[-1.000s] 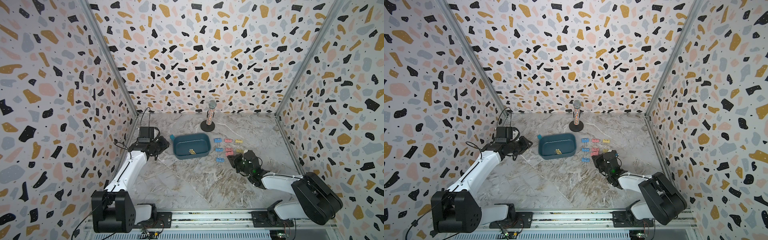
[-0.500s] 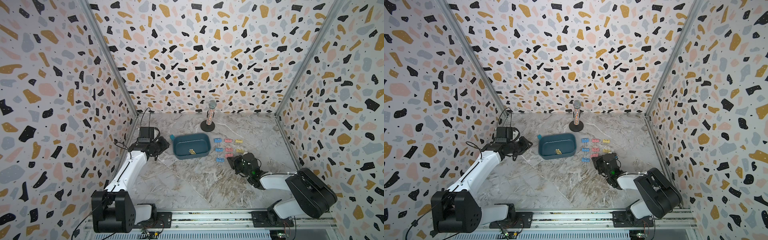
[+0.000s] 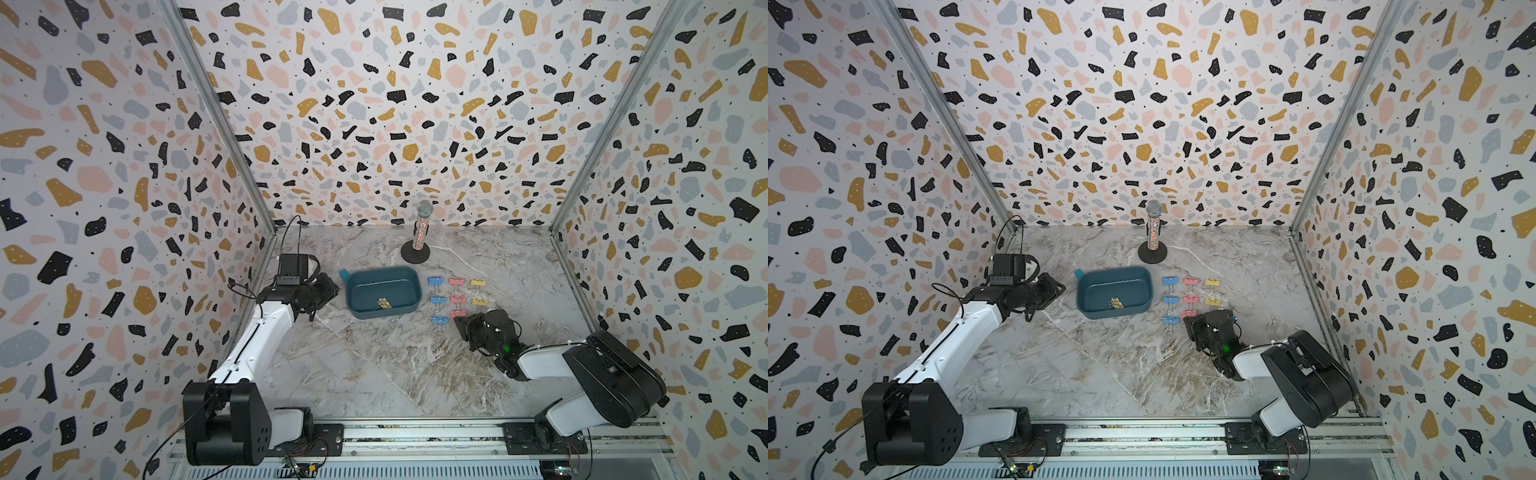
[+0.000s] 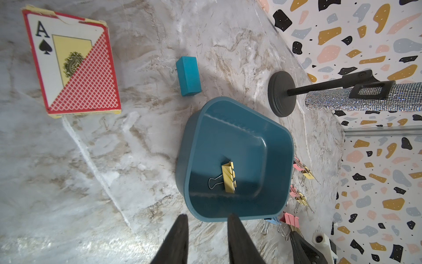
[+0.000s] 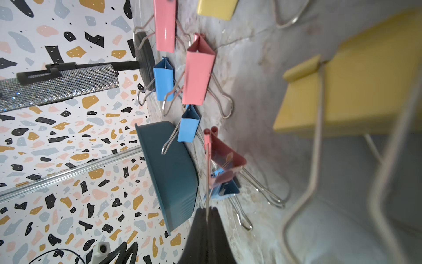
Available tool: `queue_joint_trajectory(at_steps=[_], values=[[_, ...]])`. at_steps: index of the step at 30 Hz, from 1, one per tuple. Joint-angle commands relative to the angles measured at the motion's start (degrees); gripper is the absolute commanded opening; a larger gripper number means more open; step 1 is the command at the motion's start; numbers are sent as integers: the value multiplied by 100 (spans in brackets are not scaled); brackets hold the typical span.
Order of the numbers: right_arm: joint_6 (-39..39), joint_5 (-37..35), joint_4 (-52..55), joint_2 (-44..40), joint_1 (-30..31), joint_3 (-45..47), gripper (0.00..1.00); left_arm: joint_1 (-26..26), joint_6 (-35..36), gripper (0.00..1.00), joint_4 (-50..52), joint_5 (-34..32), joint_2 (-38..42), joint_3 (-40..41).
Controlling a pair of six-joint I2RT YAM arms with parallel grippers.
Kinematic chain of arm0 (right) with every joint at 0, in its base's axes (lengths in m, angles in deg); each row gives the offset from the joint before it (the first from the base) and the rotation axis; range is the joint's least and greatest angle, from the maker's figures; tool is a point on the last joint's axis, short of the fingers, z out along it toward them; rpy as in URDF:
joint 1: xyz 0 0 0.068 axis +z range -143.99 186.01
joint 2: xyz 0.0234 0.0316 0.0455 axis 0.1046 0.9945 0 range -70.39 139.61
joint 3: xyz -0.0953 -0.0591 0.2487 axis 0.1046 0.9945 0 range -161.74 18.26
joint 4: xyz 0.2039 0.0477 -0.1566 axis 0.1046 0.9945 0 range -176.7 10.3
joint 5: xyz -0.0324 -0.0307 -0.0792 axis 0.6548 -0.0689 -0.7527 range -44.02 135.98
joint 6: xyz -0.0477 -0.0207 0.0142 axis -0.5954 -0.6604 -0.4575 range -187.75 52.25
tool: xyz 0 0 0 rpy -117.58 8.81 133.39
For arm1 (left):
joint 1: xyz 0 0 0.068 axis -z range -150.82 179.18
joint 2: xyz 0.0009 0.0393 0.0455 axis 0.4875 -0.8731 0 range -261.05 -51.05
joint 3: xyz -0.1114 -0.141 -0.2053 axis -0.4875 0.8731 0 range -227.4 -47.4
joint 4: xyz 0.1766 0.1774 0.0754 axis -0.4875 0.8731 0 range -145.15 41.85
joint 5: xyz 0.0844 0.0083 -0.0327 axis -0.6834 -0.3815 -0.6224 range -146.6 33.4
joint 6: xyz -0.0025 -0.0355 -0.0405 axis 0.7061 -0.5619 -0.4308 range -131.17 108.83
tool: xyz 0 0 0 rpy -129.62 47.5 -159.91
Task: Take out the binder clips from the storage box
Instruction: Place the binder clip at the center of the board.
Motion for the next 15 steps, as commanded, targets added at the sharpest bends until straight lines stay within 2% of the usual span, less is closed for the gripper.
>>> queue_joint_trajectory(at_steps=[1, 7, 15], values=[[109, 28, -173, -29, -15, 11, 0, 25, 119, 33, 4, 28, -9, -33], [234, 23, -218, 24, -18, 46, 0, 21, 105, 33, 2, 16, -35, -50], [340, -17, -217, 48, -17, 88, 8, 16, 108, 33, 0, 11, -71, -67]])
